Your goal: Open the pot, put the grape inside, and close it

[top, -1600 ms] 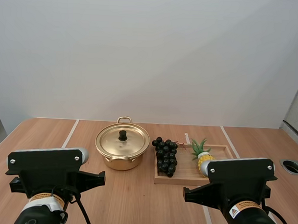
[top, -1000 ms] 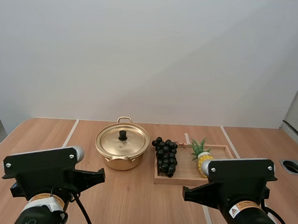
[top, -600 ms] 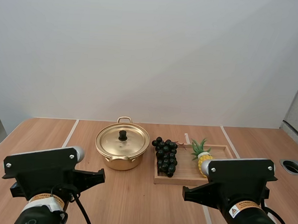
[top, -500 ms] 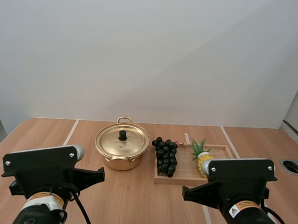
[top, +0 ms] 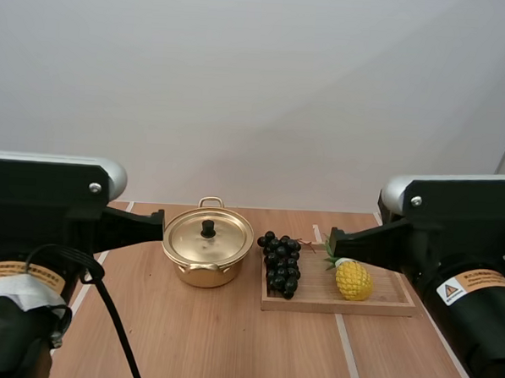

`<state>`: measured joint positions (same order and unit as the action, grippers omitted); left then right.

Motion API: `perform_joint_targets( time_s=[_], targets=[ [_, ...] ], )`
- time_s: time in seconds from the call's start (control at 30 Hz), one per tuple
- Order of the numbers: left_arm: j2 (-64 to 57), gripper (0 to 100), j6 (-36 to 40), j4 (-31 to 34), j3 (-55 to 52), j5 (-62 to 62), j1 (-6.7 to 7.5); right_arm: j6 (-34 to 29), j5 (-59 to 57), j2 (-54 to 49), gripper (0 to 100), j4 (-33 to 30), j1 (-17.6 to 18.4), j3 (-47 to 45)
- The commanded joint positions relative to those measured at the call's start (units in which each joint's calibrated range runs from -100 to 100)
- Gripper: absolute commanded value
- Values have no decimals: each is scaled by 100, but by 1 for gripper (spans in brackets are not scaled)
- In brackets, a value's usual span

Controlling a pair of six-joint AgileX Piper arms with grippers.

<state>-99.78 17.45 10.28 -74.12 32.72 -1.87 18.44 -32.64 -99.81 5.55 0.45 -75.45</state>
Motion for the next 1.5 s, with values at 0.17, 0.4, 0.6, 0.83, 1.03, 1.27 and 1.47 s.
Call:
perform_joint_targets(
  time_s=[0.17, 0.4, 0.6, 0.83, 1.03, 1.27, 1.47],
  targets=[
    [-22, 0, -269, 22, 849, 374, -2, -19, -1101, -19, 0, -32, 11, 927],
    [-22, 0, -269, 22, 1478, 510, -2, -19, -1300, -19, 0, -32, 11, 1657],
    [-22, 0, -269, 22, 1640, 422, -2, -19, -1300, -19, 0, -76, -20, 2194],
    [-22, 0, -441, 22, 1735, 310, -2, -19, -1107, 79, 0, -324, -65, 2600],
    [887, 0, -493, 22, 2684, 326, -2, -19, -931, 1112, 0, -422, -65, 3306],
    [2484, 0, -1127, -247, 4254, 517, -2, 961, -968, 2393, 0, -167, -155, 4693],
    [3435, 0, -1965, -1466, 5156, 517, -5, 1436, -968, 3160, 0, 280, -307, 5533]
  ],
)
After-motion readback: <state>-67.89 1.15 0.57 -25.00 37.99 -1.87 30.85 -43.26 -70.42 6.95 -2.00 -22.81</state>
